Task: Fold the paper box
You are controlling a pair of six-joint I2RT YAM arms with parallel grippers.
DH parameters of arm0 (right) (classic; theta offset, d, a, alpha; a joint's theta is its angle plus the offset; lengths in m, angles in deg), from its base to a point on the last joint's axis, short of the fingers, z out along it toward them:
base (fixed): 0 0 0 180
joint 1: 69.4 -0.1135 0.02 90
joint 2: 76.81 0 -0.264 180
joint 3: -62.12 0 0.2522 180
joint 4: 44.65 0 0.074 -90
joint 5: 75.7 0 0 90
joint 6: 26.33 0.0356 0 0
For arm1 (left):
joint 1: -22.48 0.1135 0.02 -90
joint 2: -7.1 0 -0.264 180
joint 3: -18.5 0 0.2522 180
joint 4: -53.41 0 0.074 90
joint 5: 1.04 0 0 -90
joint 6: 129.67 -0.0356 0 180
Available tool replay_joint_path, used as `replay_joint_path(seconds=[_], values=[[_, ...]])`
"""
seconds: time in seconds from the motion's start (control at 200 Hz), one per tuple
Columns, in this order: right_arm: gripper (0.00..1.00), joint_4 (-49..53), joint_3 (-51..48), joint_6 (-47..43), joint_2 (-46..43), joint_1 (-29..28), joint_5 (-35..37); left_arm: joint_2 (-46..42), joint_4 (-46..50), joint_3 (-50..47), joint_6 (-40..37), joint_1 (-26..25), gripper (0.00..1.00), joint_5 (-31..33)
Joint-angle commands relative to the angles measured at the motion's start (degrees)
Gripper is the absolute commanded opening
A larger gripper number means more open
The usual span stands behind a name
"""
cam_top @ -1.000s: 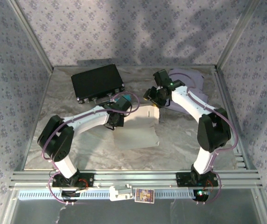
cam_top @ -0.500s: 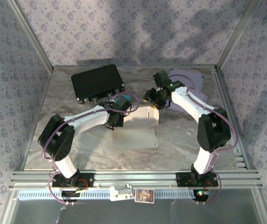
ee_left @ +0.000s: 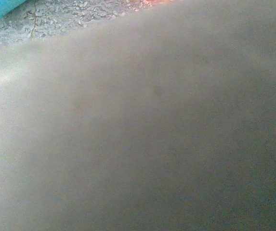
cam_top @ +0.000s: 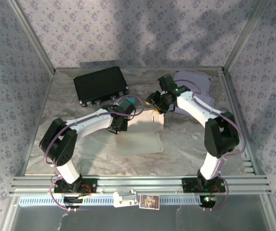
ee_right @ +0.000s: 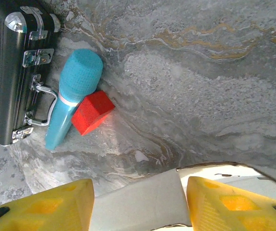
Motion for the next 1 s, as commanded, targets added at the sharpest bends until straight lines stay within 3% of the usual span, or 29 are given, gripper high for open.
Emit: replay_joint_path(seconds=[0.0, 0.15, 0.31, 0.77, 0.994], values=[[0.55, 2.0, -3.5, -2.4, -7.7, 0.6, 3.5, 0.5, 2.0, 1.0, -1.1, 0.0, 0.0, -0.4], [0.55, 1.0, -16.3, -7.0, -17.3, 0.6, 6.9, 0.7, 1.6, 0.8, -1.2, 0.1, 0.0, -0.6], [0.54, -2.5, -24.5, -8.8, -17.6, -2.4, 4.8, 1.0, 1.5, 1.0, -1.4, 0.1, 0.0, -1.0], [0.49, -8.0, -24.0, -12.7, -7.2, -4.8, 9.2, 1.7, 1.3, 1.2, -2.4, 0.1, 0.0, -1.2], [0.5, -7.8, -26.8, -12.5, -10.0, -5.6, 10.6, 2.0, 1.3, 1.5, -2.5, 0.2, 0.0, -1.4]])
